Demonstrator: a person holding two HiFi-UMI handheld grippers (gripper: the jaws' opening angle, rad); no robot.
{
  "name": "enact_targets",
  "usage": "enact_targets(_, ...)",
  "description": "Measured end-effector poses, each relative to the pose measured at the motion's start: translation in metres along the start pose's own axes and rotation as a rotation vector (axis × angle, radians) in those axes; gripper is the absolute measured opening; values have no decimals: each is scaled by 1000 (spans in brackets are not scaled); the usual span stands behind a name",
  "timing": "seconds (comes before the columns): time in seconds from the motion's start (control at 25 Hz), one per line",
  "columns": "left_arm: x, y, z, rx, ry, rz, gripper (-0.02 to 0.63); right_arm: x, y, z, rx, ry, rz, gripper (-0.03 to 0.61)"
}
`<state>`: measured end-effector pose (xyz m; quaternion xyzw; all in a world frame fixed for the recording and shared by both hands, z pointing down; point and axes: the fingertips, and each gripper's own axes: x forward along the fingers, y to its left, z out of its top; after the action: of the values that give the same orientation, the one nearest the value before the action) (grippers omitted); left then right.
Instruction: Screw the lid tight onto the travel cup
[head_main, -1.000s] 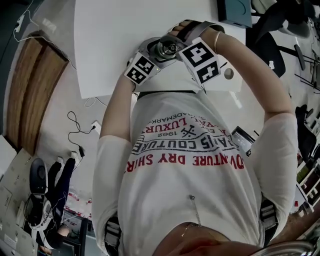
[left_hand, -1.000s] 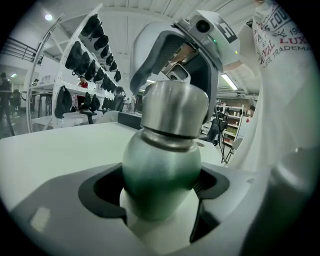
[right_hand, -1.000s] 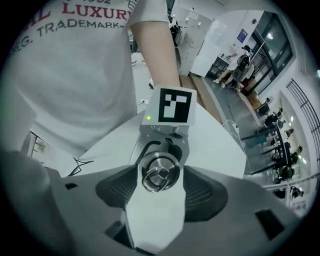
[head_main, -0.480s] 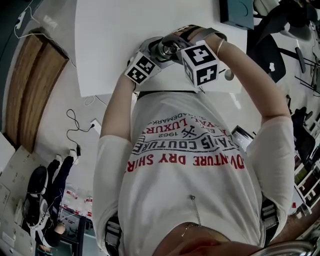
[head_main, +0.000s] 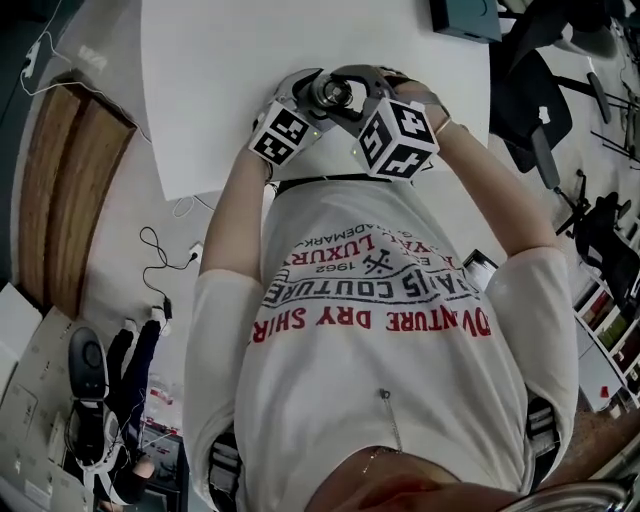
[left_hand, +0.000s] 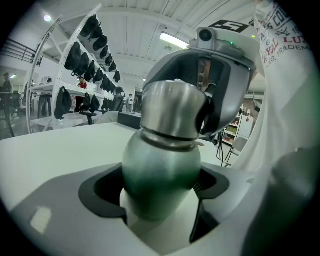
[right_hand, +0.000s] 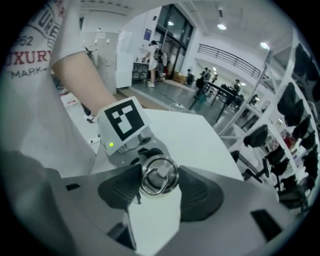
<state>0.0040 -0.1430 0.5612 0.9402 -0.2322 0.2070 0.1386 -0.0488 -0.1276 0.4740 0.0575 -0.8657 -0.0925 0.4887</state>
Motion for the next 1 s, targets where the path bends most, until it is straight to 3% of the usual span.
enact_targets(0.24,-1,0,0,2,2,-6,407,3,-7,-1,295,122,-152,245)
enact_targets(0.32,0,-1,1,3,2,-6,407,2,-9,-2,336,116,-165,245)
enact_targets(0.44,-1,-2,1,3,3,-7,407,2,-8,-2,312,90,-153,245)
enact_targets(0.64,-1,-3,0,-2,5,-7,407,-5,4,-3,123,52,-13,291)
enact_targets(0.88,1,-3,0,0,5,-1,407,-7,5,-12,-381,122,124,293)
enact_targets(1.0,4,-4,1,-3,5,-3,407,-6,10,-13,-504,132,205,291)
